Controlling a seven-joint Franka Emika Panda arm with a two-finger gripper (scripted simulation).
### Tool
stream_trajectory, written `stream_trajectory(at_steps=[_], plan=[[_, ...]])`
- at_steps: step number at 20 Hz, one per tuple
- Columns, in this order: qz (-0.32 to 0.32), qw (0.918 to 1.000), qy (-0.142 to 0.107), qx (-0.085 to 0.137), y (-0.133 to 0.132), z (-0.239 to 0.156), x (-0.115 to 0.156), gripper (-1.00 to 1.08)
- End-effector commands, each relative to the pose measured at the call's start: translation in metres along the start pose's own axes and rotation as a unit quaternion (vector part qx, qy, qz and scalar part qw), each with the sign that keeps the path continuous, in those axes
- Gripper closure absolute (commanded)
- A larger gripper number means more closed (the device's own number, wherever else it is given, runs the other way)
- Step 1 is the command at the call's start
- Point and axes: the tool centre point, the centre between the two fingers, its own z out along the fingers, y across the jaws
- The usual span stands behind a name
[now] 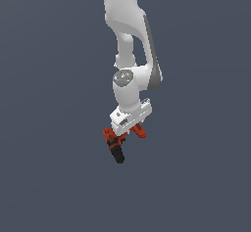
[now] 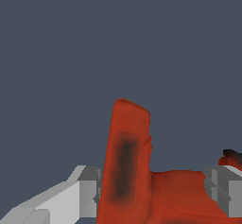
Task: Pick up the object and move it to a goal position.
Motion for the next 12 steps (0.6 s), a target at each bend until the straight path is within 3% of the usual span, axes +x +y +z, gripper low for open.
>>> stream_trajectory(at_steps=[1,12], plan=[[-0.007,1.0000,0.000,0.003,-0.0084,0.0048,0.0029,-0.60],[-0.024,0.9997,0.006,0.006,-0.0111,0.0093,0.0042,-0.60]])
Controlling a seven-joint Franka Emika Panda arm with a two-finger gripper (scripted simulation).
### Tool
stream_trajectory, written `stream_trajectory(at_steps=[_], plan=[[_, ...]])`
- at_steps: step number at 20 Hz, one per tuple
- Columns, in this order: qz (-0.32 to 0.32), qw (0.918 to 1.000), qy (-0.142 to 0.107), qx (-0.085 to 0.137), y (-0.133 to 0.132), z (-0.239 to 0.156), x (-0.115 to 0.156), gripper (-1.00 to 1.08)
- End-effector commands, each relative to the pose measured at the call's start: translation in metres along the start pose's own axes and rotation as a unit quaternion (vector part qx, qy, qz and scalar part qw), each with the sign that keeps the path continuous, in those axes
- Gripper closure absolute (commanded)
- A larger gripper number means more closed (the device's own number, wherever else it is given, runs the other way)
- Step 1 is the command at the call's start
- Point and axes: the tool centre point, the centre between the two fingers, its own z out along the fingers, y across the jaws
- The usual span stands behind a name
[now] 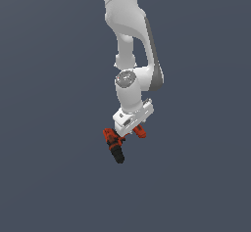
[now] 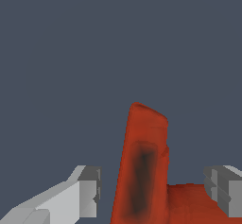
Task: Pick up the object and move it to a goal position.
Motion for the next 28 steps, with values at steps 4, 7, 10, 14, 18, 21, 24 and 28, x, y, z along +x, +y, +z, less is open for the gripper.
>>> stream_trajectory(at_steps=[4,7,10,14,18,21,24,28], plan=[[0.000,1.0000,0.000,0.000,0.000,0.003,0.000,-0.60],[-0.001,1.0000,0.000,0.000,0.000,0.011,0.000,-0.60],[-0.002,1.0000,0.000,0.000,-0.001,0.023,0.000,-0.60],[-0.002,1.0000,0.000,0.000,-0.001,0.031,0.000,-0.60],[-0.002,1.0000,0.000,0.000,-0.002,0.031,0.000,1.08],[-0.002,1.0000,0.000,0.000,-0.002,0.031,0.000,1.08],[-0.002,1.0000,0.000,0.000,-0.002,0.031,0.000,1.08],[-0.001,1.0000,0.000,0.000,-0.001,0.030,-0.001,1.08]])
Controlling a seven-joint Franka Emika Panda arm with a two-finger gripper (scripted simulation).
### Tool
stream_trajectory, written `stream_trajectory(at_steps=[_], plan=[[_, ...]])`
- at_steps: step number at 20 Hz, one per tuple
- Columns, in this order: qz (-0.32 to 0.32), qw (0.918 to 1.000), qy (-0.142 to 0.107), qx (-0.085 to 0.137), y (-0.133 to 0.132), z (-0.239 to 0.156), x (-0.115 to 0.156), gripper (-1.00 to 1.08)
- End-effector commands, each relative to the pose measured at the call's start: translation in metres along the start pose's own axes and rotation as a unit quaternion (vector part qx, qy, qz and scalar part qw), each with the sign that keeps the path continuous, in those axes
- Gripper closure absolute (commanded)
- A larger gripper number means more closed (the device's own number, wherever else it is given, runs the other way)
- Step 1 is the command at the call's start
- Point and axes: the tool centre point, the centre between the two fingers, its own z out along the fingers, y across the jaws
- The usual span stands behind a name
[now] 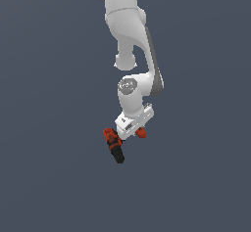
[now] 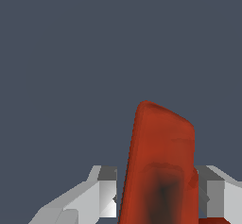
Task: Pick up the object and move it to a goal position.
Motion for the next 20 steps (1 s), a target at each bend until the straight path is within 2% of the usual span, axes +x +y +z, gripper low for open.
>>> stream_trajectory(at_steps=[1,11,20], plan=[[0.000,1.0000,0.000,0.000,0.000,-0.001,-0.001,1.08],[0.000,1.0000,-0.001,-0.001,-0.012,-0.016,-0.024,1.08],[0.000,1.0000,-0.001,-0.001,-0.036,-0.047,-0.069,1.08]])
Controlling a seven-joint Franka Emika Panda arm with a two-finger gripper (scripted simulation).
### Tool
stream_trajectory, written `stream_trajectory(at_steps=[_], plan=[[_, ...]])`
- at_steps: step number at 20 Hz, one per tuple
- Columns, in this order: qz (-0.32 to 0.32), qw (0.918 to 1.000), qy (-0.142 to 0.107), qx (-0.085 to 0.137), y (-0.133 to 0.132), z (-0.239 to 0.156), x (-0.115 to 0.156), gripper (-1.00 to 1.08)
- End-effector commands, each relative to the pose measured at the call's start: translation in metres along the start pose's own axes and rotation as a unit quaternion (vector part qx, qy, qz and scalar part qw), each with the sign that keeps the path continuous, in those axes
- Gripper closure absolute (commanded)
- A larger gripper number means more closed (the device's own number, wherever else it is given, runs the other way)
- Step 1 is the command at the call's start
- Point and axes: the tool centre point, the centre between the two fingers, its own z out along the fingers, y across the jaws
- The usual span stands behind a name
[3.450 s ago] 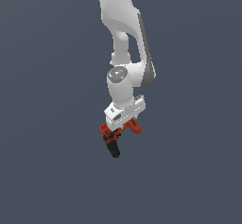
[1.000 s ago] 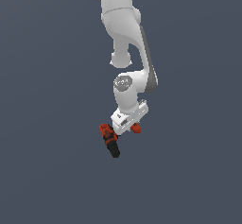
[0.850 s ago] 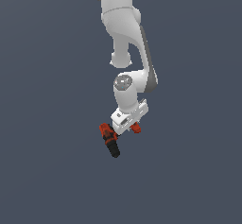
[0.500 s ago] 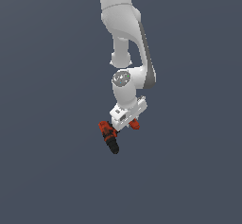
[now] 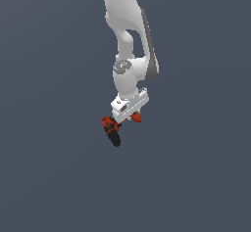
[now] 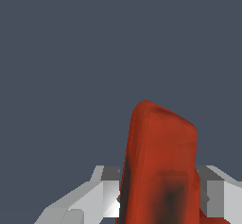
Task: Pick up the object and move it to a goal position.
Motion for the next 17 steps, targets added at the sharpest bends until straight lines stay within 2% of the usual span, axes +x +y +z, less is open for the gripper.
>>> stream_trajectory(at_steps=[1,9,17], plan=[[-0.001,1.0000,0.002,-0.003,-0.006,-0.012,-0.011,1.08],[-0.001,1.0000,0.002,-0.003,-0.022,-0.034,-0.042,1.08],[-0.001,1.0000,0.003,-0.002,-0.027,-0.042,-0.052,1.08]])
